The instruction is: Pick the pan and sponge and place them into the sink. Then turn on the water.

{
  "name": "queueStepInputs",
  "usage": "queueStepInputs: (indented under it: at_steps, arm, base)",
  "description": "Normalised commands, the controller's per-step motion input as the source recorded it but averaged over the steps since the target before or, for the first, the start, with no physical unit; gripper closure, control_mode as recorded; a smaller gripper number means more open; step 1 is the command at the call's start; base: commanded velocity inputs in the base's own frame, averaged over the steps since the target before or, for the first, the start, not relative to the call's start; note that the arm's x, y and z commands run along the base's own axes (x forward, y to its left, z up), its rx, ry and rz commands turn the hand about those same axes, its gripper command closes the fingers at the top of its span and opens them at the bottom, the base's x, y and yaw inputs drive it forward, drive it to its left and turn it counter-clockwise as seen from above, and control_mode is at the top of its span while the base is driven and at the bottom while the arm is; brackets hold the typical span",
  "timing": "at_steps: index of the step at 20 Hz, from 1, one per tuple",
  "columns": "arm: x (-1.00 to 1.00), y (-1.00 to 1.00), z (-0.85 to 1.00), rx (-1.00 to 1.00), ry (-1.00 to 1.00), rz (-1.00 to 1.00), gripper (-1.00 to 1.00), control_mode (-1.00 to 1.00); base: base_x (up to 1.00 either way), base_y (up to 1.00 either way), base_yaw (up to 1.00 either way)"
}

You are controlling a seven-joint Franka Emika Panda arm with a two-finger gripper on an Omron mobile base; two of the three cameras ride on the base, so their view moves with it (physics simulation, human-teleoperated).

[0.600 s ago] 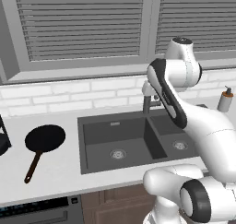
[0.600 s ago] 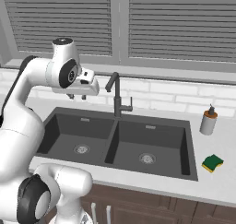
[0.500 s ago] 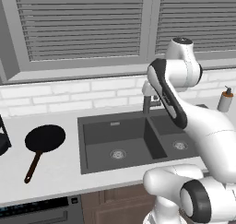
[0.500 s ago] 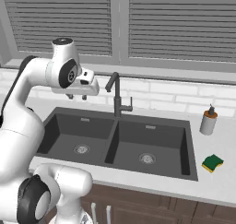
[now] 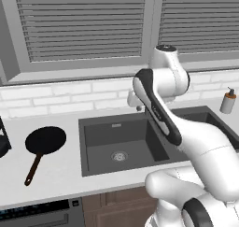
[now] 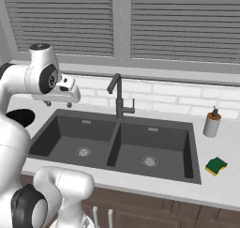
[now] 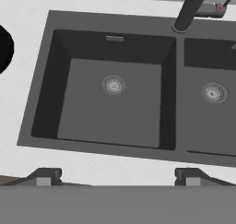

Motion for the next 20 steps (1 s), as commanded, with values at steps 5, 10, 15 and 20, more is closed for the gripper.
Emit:
queueStepInputs:
  at_steps: [5,10,15,20]
  arm:
    - [-0.01,1.0,-0.35,0.0,0.1,0.01,-1.0,-1.0]
    - [0.0,1.0,-0.37,0.06,0.13,0.0,-1.0,-1.0]
    - [0.0,0.97,-0.43,0.08,0.1,0.0,-1.0,-1.0]
    - [0.0,0.94,-0.38,0.02,0.05,0.0,-1.0,-1.0]
  base:
    - [0.0,0.0,0.0]
    - [0.0,0.0,0.0]
    - [0.0,0.0,0.0]
    - [0.0,0.0,0.0]
